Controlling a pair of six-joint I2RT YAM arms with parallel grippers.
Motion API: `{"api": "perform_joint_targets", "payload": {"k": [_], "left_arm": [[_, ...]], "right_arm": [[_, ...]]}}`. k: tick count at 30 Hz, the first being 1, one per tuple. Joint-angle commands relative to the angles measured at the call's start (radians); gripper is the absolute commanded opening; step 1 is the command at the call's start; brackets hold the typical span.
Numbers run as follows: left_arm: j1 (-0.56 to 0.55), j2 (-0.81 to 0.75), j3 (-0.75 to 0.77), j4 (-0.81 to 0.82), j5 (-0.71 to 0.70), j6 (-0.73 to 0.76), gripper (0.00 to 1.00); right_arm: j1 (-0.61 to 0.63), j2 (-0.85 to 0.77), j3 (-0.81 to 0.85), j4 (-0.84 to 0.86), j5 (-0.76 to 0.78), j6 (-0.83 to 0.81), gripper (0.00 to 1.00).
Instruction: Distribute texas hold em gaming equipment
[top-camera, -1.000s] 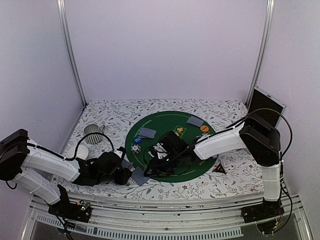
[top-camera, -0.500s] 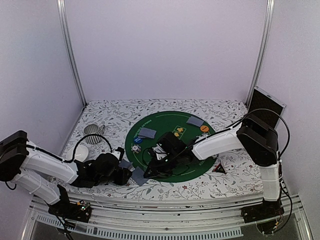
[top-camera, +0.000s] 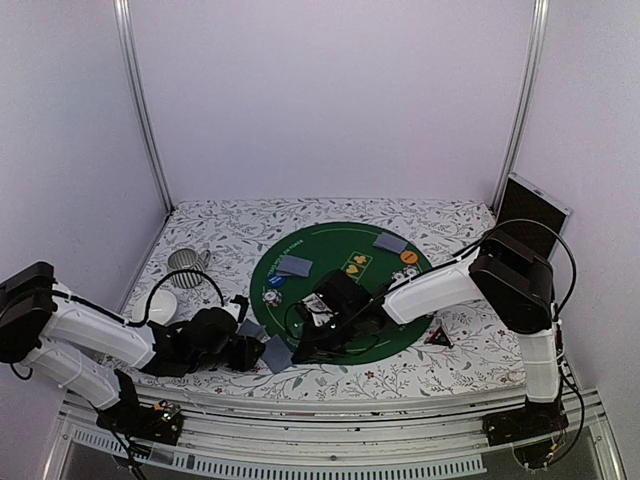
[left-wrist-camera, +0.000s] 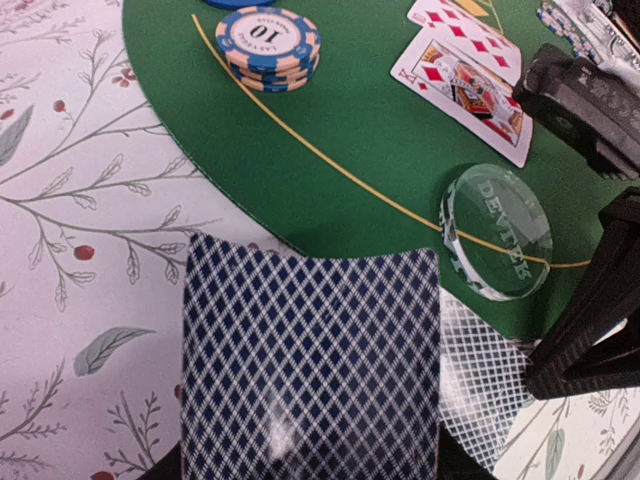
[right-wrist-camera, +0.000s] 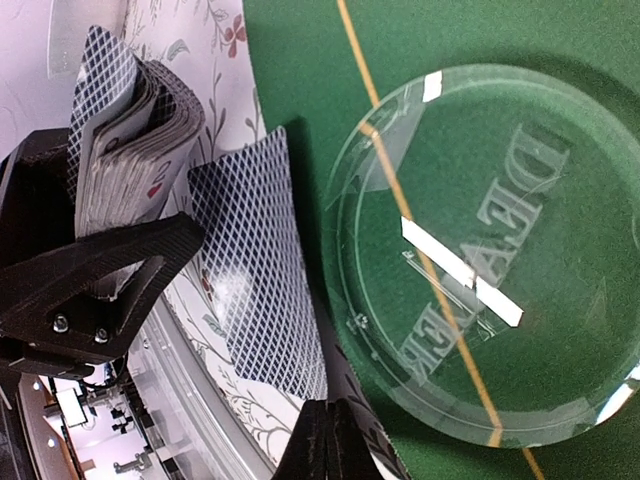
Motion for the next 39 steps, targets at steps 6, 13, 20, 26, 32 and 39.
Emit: {"api": "perform_joint_targets", "payload": {"k": [6, 13, 20, 26, 32, 39], "left_arm": [[-0.020, -0.268, 0.072, -0.344, -0.093, 0.055, 0.49], [-0.020, -0.397, 0.129, -0.483, -0.196, 0.144, 0.49], [-0.019, -0.427, 0.257, -0.559, -0.275, 0.257, 0.50], [-0.017, -0.437, 0.281, -0.534, -0.288, 0.293, 0.50], [-0.012, -0.408, 0.278, -0.511, -0.282, 0.306, 0.51], [0.006, -0.382, 0.277, -0.476, -0.251, 0.326, 0.51]], "right_arm": [[0.008, -0.099, 0.010, -0.025, -0.058, -0.136, 0.02], [-0.034, -0.210, 0.076, -0.211, -0.032, -0.282, 0.02], [-0.250, -0.316, 0.219, -0.484, 0.131, -0.510, 0.02], [-0.427, -0.194, 0.406, -0.638, 0.546, -0.844, 0.02], [-0.399, -0.071, 0.465, -0.483, 0.952, -1.222, 0.02], [-0.300, 0.038, 0.326, -0.296, 1.130, -1.539, 0.02]]}}
